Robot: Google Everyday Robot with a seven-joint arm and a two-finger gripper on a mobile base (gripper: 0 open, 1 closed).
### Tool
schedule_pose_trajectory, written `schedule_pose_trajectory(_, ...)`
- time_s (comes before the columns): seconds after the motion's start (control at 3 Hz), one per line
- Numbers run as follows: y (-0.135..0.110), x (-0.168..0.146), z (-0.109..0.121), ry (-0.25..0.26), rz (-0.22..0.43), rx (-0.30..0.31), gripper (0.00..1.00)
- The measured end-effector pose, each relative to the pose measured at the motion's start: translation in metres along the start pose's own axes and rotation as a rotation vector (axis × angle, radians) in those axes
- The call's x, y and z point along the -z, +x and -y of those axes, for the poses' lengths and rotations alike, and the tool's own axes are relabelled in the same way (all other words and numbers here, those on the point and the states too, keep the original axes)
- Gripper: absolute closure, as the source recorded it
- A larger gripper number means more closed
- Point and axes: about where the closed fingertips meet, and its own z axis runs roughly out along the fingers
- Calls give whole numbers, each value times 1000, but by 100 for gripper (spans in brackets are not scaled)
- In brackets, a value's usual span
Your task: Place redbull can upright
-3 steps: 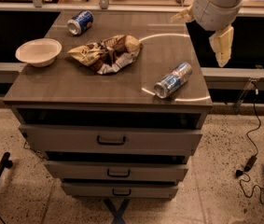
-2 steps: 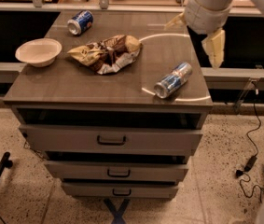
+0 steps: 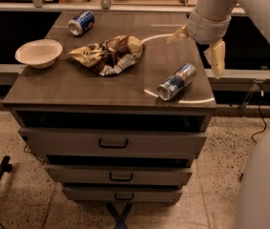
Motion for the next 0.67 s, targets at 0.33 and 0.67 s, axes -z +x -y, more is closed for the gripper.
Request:
schedule_pose_trajectory(0.33, -1, -8, 7, 12, -13, 39, 0)
schedule_pose_trajectory(0.67, -6, -19, 11, -6, -17, 91, 0)
